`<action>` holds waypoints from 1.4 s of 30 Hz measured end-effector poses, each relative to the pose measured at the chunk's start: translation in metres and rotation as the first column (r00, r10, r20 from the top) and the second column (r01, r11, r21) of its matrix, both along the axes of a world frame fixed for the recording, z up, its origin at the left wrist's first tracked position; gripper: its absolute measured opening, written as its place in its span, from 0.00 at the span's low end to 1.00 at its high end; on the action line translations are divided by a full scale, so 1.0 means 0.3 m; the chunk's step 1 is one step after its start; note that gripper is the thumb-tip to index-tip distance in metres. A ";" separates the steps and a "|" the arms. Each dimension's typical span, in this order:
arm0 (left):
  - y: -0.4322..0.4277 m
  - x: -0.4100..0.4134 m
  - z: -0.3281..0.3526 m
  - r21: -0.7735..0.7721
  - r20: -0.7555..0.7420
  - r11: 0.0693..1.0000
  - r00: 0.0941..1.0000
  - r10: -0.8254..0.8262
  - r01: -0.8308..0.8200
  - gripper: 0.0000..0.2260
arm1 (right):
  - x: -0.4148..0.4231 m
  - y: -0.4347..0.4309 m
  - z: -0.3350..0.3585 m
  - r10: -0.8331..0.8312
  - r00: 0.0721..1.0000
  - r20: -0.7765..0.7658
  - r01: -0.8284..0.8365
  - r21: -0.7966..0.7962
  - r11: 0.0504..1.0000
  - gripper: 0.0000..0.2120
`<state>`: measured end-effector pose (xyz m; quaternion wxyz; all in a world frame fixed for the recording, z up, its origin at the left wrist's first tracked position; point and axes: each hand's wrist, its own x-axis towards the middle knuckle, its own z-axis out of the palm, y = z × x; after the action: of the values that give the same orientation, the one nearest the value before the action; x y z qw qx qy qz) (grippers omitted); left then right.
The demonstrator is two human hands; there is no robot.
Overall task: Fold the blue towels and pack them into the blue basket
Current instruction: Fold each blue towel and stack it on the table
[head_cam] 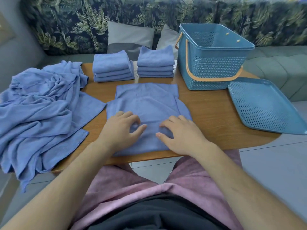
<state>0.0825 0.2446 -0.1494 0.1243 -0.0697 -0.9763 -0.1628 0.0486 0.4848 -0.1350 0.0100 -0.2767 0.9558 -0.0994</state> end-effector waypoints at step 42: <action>-0.115 -0.031 -0.016 0.113 -0.071 0.975 0.977 0.199 -0.190 0.11 | -0.126 0.103 -0.046 -0.296 0.953 0.062 0.245 -0.734 0.634 0.03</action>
<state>0.0733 0.2101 -0.1543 0.1830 0.0266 -0.9625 -0.1983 0.0108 0.5157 -0.1488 -0.1472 -0.1141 0.8652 -0.4655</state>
